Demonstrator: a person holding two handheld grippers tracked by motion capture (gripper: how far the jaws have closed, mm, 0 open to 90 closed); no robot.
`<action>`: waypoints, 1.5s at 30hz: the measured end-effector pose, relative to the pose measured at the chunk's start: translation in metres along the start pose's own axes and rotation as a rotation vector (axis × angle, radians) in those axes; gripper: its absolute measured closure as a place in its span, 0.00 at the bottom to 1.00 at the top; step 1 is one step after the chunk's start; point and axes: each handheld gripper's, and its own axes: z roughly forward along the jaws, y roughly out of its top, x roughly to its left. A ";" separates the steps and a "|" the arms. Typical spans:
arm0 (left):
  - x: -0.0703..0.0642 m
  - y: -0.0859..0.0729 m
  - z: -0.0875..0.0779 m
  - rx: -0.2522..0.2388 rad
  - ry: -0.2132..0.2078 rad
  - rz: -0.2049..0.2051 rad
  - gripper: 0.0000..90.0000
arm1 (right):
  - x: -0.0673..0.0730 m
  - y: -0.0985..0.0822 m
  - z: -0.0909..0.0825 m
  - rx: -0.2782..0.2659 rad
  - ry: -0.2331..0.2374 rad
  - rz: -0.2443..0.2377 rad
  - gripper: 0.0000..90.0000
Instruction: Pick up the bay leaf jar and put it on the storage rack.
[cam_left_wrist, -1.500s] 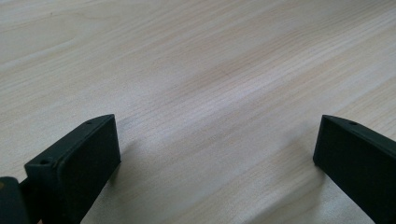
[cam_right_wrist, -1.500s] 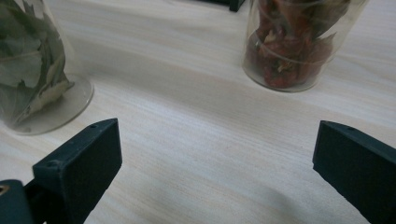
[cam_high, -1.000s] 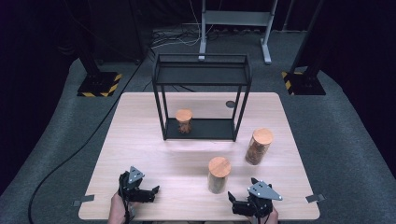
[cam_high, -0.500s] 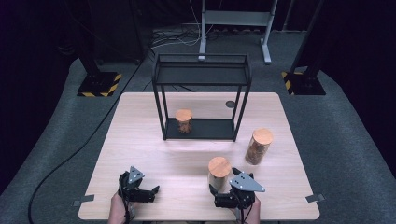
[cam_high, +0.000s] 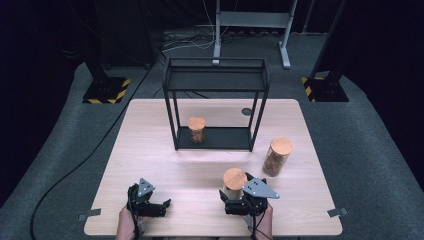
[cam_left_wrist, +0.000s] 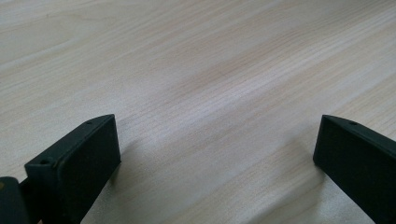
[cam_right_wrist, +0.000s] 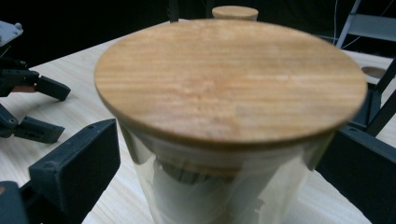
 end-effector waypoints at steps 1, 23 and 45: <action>0.000 0.000 0.000 0.000 0.000 0.000 0.00 | 0.000 0.001 0.000 -0.005 -0.001 -0.001 0.00; 0.000 0.000 0.000 0.000 0.000 0.000 0.00 | 0.000 0.001 -0.005 -0.082 -0.005 -0.012 0.27; 0.000 0.000 0.000 0.000 0.000 -0.001 0.00 | 0.002 0.008 -0.006 -0.097 -0.025 -0.034 0.27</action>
